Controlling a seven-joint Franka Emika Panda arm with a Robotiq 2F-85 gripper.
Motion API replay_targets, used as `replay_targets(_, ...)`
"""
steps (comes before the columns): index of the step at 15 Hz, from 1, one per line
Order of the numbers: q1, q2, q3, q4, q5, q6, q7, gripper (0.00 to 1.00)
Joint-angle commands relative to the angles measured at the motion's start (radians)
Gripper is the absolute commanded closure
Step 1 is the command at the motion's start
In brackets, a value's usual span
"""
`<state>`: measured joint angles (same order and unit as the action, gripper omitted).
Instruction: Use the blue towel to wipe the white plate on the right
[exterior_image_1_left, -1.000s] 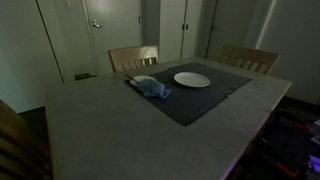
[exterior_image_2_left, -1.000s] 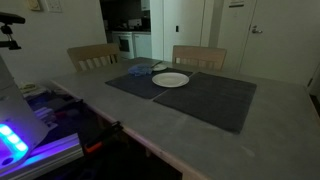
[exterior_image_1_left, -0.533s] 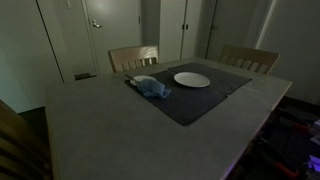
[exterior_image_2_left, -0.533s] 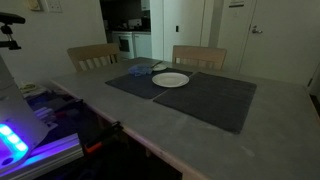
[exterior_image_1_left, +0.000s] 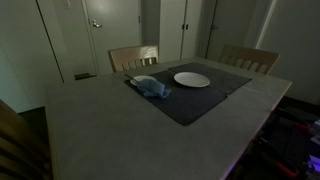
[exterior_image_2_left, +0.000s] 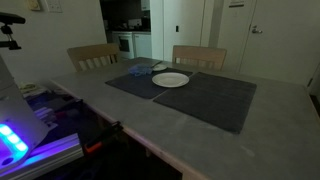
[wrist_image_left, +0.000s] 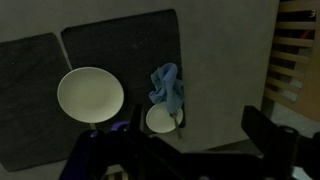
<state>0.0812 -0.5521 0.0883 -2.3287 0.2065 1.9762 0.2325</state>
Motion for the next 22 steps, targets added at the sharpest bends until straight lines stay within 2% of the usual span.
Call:
replay_targets(1,0.0,-0.044,0.007,-0.04,0.007,-0.031,-0.012,0.0)
replay_targets(9,0.013,0.076,0.037,-0.02,-0.013,-0.004,-0.05,0.0)
replay_targets(15,0.012,0.308,0.039,0.091,-0.04,0.061,-0.081,0.0)
replay_targets(16,0.016,0.2,0.041,0.014,-0.029,0.056,-0.053,0.0)
replay_targets(19,0.017,0.29,0.039,0.064,-0.031,0.066,-0.062,0.0)
replay_targets(22,0.017,0.299,0.038,0.077,-0.031,0.065,-0.063,0.0)
